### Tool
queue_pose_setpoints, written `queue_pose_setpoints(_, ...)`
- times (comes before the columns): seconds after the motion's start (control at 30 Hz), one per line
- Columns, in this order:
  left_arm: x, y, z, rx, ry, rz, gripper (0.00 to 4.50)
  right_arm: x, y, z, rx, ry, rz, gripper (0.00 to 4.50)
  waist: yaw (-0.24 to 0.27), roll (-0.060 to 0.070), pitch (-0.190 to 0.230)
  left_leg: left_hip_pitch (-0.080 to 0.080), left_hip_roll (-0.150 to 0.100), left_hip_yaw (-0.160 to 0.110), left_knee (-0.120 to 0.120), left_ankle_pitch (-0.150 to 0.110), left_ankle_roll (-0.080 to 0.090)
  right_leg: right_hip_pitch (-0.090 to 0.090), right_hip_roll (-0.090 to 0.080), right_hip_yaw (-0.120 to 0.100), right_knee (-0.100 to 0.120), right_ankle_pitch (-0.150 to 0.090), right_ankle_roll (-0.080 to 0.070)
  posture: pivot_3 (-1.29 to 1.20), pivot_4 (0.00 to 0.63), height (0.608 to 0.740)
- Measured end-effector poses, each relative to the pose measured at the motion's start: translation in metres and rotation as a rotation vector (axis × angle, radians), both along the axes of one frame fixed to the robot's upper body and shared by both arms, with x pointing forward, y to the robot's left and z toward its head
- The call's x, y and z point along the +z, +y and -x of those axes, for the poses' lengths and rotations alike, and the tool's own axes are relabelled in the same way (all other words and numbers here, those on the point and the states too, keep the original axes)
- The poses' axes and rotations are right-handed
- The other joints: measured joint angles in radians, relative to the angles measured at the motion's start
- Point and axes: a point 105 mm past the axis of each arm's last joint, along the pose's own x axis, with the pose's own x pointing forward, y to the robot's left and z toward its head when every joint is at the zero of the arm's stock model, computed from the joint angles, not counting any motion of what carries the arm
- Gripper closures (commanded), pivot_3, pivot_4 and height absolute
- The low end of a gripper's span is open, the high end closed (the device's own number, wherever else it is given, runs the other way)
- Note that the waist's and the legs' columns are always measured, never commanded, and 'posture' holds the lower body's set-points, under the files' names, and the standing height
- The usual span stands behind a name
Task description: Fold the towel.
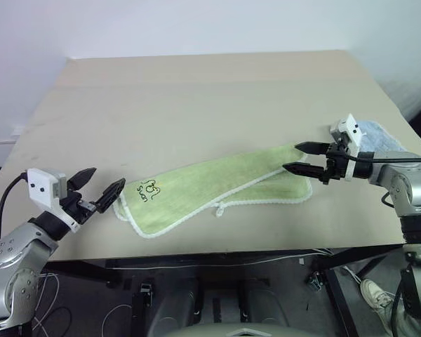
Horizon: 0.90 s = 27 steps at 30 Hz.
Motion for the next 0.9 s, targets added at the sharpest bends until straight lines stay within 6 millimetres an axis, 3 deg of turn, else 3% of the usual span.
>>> queue_pose_setpoints(0.4,0.016,-0.025,-0.008,-0.144,-0.063,0.017,0.00,0.000,-0.017,0.001,-0.075,-0.042,0.012,0.04,-0.003,0.000,0.000,0.000,0.000,0.000,0.000,0.000,0.000,0.000,0.000,0.000,0.001,0.000,0.000,0.00,0.150,0.740)
queue_pose_setpoints(0.5,0.016,-0.037,-0.007,-0.233,-0.032,0.012,0.00,0.004,-0.024,0.000,-0.089,-0.083,0.073,0.04,-0.002,0.000,0.000,0.000,0.000,0.000,0.001,0.000,0.000,0.000,0.000,0.000,0.001,0.000,0.000,0.00,0.150,0.740)
queue_pose_setpoints(0.67,0.036,-0.061,-0.019,-0.355,-0.105,0.022,0.00,0.010,-0.024,-0.008,-0.063,-0.120,0.145,0.04,-0.001,0.000,0.000,0.001,-0.001,0.000,0.003,0.000,0.000,0.002,0.000,-0.001,0.001,0.000,0.000,0.00,0.150,0.740)
queue_pose_setpoints(0.9,0.007,-0.094,-0.011,-0.537,0.007,0.015,0.00,0.011,-0.027,-0.023,-0.069,-0.155,0.222,0.04,-0.007,0.001,0.000,0.000,0.000,0.000,0.001,0.000,0.000,0.000,0.001,0.000,0.001,0.000,0.001,0.00,0.150,0.740)
